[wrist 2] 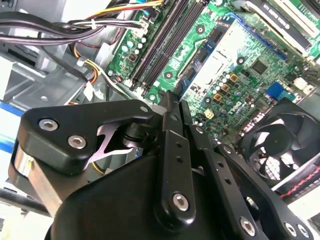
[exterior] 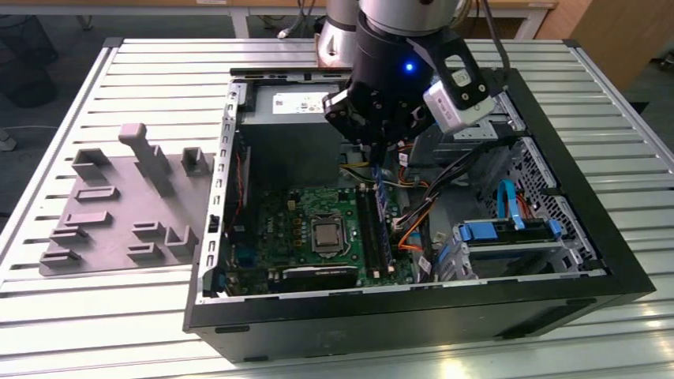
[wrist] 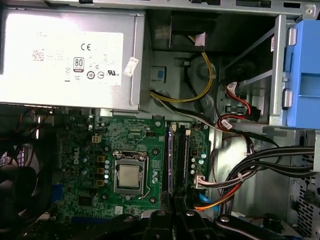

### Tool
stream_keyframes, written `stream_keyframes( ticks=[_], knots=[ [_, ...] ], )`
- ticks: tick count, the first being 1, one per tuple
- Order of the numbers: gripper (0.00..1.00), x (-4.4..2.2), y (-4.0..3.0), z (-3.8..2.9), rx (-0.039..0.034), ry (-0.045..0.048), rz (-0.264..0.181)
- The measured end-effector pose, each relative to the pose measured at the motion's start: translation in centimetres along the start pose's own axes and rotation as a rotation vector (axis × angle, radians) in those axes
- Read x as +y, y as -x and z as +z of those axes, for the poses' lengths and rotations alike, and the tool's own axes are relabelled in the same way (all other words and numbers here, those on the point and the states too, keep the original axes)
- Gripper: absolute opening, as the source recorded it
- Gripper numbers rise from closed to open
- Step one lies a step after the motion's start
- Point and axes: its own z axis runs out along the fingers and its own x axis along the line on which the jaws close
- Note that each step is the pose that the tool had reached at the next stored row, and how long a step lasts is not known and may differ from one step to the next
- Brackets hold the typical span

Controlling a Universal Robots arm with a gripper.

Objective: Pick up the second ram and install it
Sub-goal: 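Insert the second ram into the second slot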

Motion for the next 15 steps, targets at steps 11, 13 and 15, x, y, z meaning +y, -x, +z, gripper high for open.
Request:
stream_keyframes(
  ticks=[11,13,15],
  knots=[
    [0.14,-0.26,0.01,2.0,0.0003,0.0002,0.017],
    [0.14,-0.45,0.01,2.36,0.0003,0.0001,0.017],
    [0.14,-0.53,0.0,2.57,0.0003,0.0002,0.018]
  ],
)
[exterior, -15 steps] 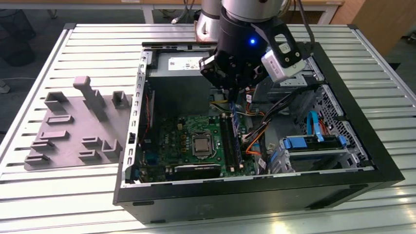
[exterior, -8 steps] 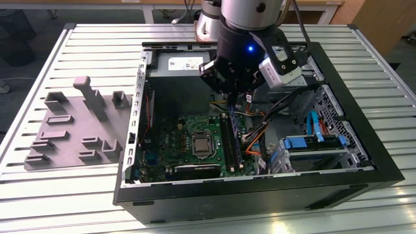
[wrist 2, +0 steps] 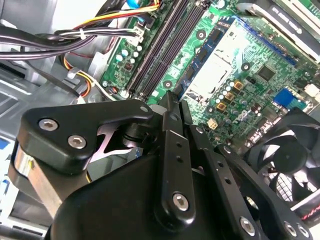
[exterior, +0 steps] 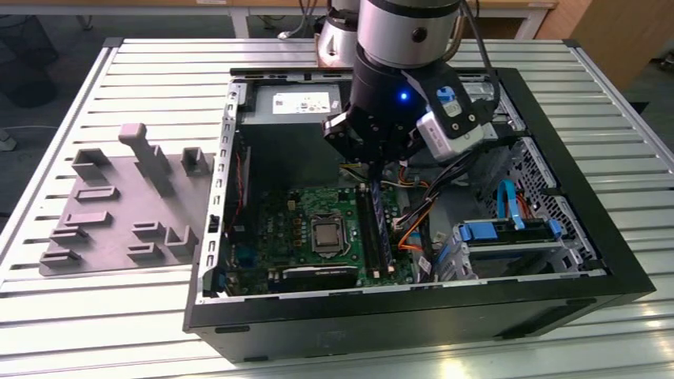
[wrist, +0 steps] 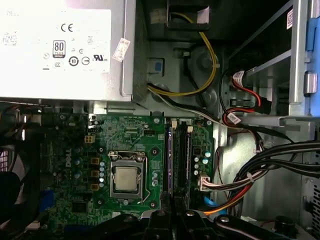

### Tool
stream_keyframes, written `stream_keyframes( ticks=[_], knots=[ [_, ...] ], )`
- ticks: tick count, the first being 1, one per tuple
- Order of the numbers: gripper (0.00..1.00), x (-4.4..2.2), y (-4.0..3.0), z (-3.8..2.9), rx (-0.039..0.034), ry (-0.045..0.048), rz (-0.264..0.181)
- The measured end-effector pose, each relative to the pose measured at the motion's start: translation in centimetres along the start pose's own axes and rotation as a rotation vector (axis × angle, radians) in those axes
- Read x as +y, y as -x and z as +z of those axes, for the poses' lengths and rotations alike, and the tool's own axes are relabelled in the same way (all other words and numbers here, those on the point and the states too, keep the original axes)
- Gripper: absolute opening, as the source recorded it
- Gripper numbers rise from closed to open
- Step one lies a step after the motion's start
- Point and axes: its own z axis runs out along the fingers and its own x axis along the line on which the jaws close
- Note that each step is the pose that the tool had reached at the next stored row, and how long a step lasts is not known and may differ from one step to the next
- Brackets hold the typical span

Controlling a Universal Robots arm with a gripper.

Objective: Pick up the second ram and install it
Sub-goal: 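Insert the second ram into the second slot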

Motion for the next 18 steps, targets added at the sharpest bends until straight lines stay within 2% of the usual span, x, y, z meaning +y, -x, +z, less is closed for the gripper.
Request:
stream_keyframes(
  ticks=[5,8,10,18],
  knots=[
    [0.14,0.0,0.01,0.02,0.0003,-0.0012,0.0],
    [0.14,0.0,0.01,0.22,0.0094,-0.0012,0.0],
    [0.14,0.0,0.01,0.53,0.0122,-0.0012,0.0],
    [0.14,-0.33,0.03,1.98,0.0124,-0.0011,0.008]
  ],
)
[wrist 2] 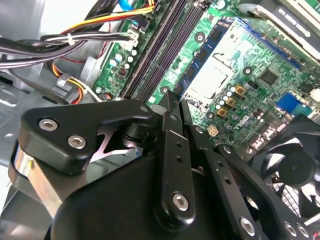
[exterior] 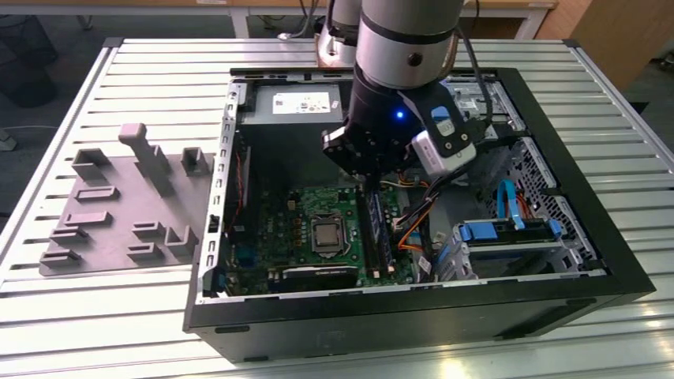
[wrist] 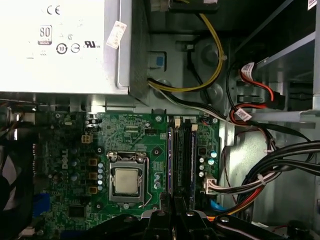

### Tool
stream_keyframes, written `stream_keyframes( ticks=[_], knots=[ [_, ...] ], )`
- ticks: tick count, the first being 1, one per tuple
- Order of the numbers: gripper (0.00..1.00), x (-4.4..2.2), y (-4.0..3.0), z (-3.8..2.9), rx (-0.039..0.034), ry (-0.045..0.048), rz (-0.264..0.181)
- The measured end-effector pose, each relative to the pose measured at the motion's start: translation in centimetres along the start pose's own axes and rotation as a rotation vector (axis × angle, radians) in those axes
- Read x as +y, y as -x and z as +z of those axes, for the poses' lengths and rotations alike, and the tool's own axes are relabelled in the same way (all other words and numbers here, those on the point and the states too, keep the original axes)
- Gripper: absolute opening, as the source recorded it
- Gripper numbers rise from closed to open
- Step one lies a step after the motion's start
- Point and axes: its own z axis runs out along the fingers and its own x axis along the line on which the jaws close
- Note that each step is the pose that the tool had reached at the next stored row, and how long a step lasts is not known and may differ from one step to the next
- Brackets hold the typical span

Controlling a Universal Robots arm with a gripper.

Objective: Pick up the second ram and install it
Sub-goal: 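Insert the second ram into the second slot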

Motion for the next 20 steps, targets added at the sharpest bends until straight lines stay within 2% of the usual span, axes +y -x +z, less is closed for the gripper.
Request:
stream_keyframes(
  ticks=[6,12,20],
  knots=[
    [0.14,-0.39,0.01,1.08,0.0,0.0001,0.004],
    [0.14,-0.39,0.03,1.24,-0.0001,0.0004,0.004],
    [0.14,-0.37,0.32,2.57,0.0,0.0002,0.004]
  ],
)
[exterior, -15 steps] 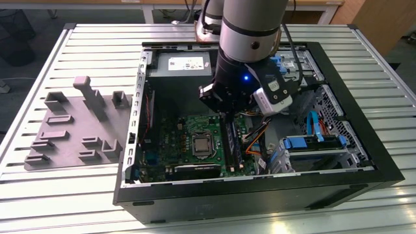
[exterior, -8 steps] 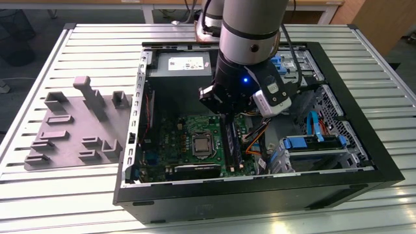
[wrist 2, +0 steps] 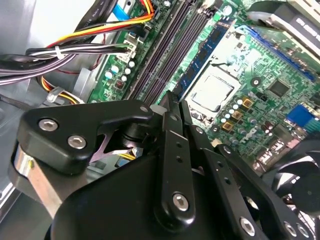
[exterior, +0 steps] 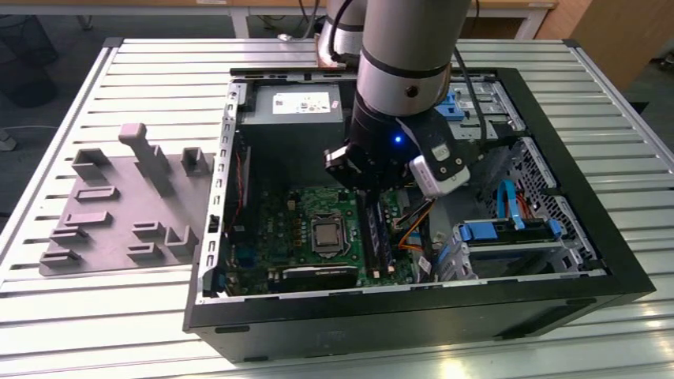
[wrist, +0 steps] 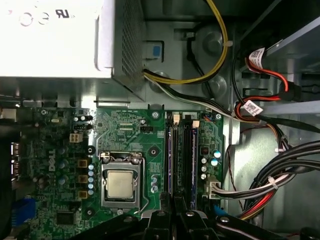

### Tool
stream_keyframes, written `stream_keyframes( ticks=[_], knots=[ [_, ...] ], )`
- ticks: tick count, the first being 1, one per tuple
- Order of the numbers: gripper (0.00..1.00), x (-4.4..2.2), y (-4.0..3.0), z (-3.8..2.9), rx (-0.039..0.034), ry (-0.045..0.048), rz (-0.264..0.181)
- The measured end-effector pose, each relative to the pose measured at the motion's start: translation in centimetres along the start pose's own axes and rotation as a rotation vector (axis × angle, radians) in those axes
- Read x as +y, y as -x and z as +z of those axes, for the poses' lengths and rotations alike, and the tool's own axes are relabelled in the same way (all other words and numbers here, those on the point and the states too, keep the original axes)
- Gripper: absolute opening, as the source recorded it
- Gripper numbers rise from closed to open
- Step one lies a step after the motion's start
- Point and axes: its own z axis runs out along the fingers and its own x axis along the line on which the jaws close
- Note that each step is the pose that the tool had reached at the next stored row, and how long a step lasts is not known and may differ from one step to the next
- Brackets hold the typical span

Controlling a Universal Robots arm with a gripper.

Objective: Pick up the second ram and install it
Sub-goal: 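Insert the second ram into the second slot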

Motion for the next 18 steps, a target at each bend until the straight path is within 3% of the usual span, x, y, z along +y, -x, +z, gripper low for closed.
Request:
stream_keyframes(
  ticks=[15,18],
  knots=[
    [0.14,0.0,0.01,0.26,0.0001,-0.0001,0.0],
    [0.14,0.01,0.03,0.57,0.0001,0.0,0.0]
  ],
)
